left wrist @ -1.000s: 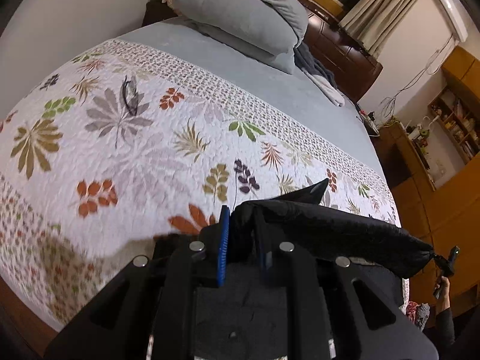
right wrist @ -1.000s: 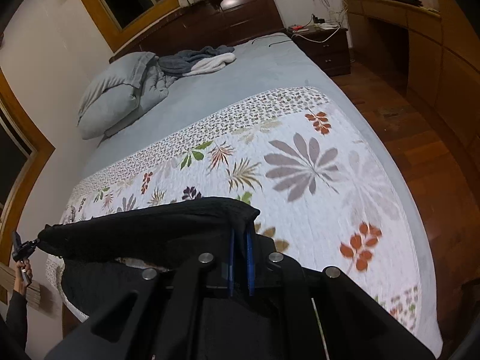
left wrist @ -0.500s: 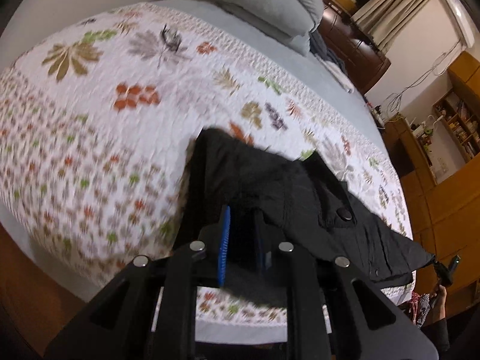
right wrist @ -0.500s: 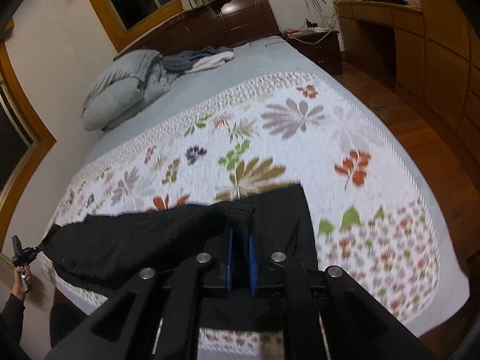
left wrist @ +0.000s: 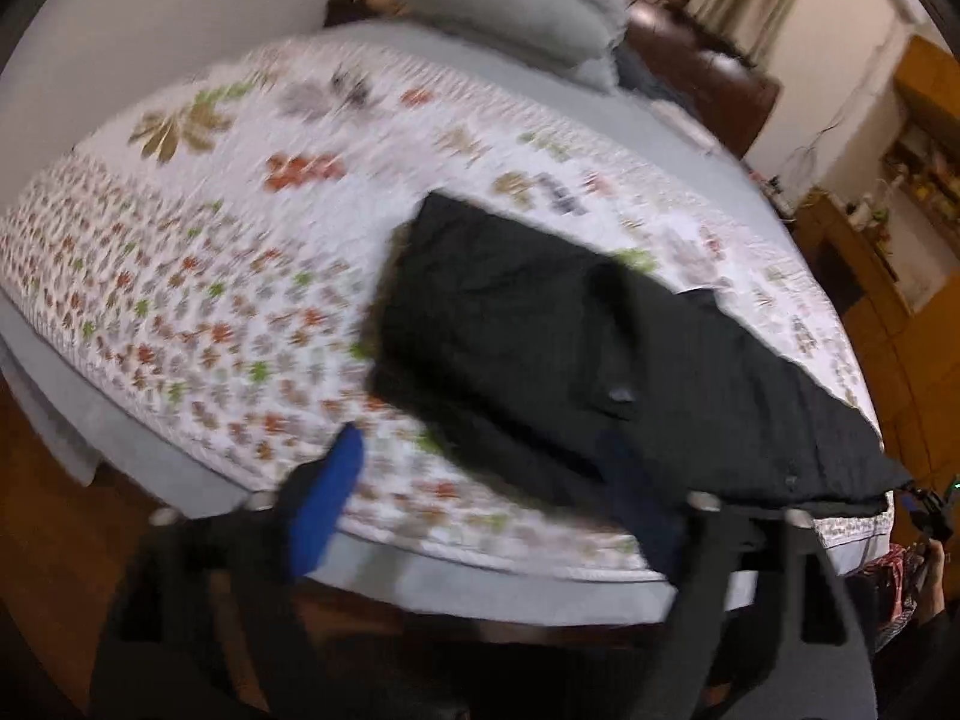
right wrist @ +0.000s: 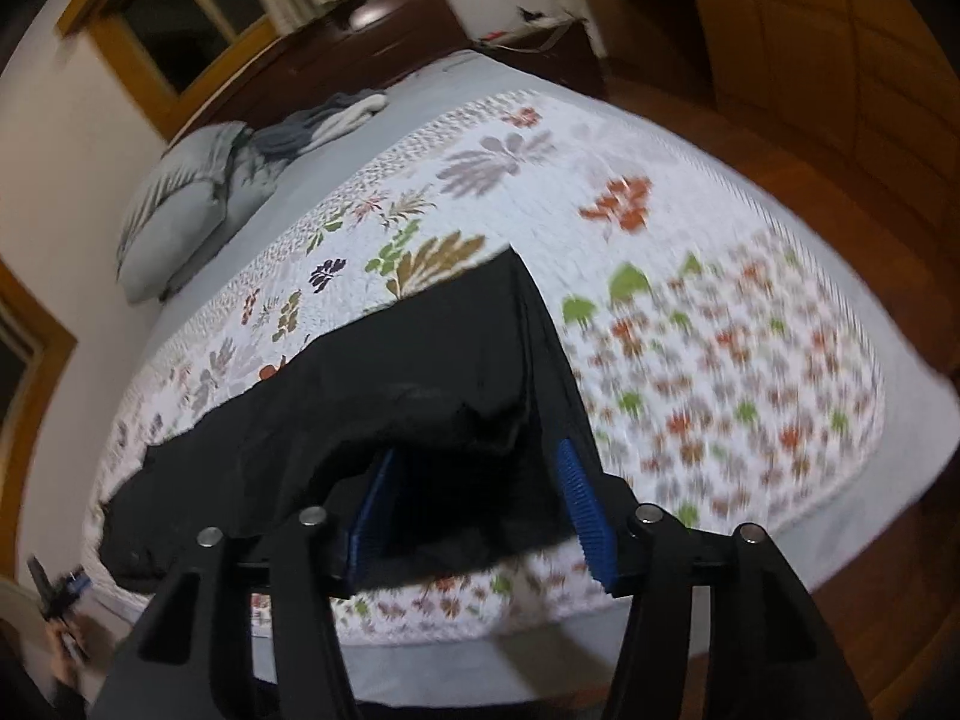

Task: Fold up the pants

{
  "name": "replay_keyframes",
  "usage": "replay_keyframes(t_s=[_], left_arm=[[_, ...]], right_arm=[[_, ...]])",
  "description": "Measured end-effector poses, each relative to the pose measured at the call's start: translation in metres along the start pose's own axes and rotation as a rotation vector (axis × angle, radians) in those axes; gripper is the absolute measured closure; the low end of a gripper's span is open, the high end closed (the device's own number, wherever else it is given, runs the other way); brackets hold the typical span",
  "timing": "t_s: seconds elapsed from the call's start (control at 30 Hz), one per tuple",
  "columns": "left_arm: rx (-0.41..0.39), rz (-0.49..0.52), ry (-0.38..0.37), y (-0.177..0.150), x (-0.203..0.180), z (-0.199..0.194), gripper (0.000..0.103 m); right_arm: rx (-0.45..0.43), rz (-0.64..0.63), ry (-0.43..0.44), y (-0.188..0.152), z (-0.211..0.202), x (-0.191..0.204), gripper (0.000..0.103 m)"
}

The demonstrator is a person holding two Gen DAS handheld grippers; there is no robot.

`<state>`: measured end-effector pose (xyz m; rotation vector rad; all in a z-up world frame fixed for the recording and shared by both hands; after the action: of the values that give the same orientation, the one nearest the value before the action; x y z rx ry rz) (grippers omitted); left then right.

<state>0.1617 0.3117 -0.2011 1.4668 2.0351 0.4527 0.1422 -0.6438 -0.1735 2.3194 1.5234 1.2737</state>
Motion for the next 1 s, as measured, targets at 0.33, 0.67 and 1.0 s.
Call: replay_keyframes(t_s=[0.33, 0.67, 1.0], left_arm=[[0.111, -0.332, -0.305, -0.035, -0.056, 0.048, 0.011], [0.165, -0.417, -0.271, -0.044, -0.067, 0.081, 0.011], [0.082, -0.414, -0.189, -0.037, -0.082, 0.084, 0.045]], right_arm=[[-0.004, 0.255, 0.286, -0.041, 0.021, 0.004, 0.036], [0.012, 0.28, 0.323, -0.049, 0.043, 0.008, 0.034], [-0.099, 0.424, 0.383, -0.041, 0.03, -0.025, 0.033]])
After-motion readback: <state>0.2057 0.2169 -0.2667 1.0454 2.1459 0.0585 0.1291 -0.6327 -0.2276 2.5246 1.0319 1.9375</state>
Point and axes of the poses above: each gripper's, at about its wrist camera, not at the fingertips, and z roughly the way its jaws point, x to its left, y to its top, the point moved 6 cm from there along z, roughly the way its jaws point, and after that the axes turned 7 degrees about y, right-handed, at the moved point
